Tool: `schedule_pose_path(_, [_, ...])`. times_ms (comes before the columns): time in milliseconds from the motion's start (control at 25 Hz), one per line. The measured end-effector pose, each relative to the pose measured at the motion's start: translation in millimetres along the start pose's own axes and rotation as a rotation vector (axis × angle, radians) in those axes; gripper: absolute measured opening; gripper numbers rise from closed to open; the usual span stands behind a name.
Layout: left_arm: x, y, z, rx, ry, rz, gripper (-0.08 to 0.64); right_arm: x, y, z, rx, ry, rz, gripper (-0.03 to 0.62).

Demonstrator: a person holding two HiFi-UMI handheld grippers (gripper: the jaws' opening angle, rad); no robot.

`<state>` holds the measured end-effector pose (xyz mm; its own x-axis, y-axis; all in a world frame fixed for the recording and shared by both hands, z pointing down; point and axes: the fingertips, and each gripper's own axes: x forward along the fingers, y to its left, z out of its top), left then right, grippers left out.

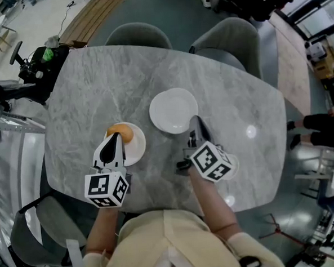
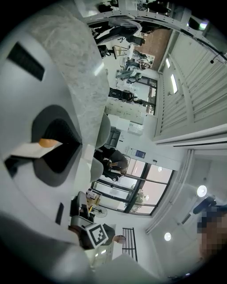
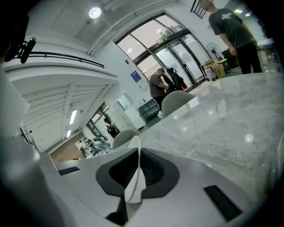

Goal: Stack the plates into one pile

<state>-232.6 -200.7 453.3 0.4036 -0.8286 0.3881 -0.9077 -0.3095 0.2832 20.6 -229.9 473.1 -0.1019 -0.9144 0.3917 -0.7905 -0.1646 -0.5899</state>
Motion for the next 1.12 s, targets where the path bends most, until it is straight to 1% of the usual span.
schedule_pose_path(120, [-1, 2, -3, -0.003, 0.007, 0.004, 0.003, 3, -13, -7, -0.009, 0.01, -0.043, 0.014])
schedule_pose_path(360, [-2, 0, -4, 0.0, 0.012, 0.008, 0.003, 5, -34, -18, 0.017, 0.041, -0.108, 0.015])
schedule_pose_path(720, [-6, -1, -6, 0.002, 0.012, 0.015, 0.003, 9, -46, -36, -0.025, 0.087, -0.166, 0.031])
schedule_pose_path(920, [-10, 3, -6, 0.008, 0.012, 0.017, 0.003, 18, -45, -48, -0.081, 0.133, -0.167, 0.038])
schedule_pose_path(1120, [-13, -1, -7, 0.014, 0.016, 0.015, 0.003, 21, -49, -51, -0.188, 0.178, -0.199, 0.044])
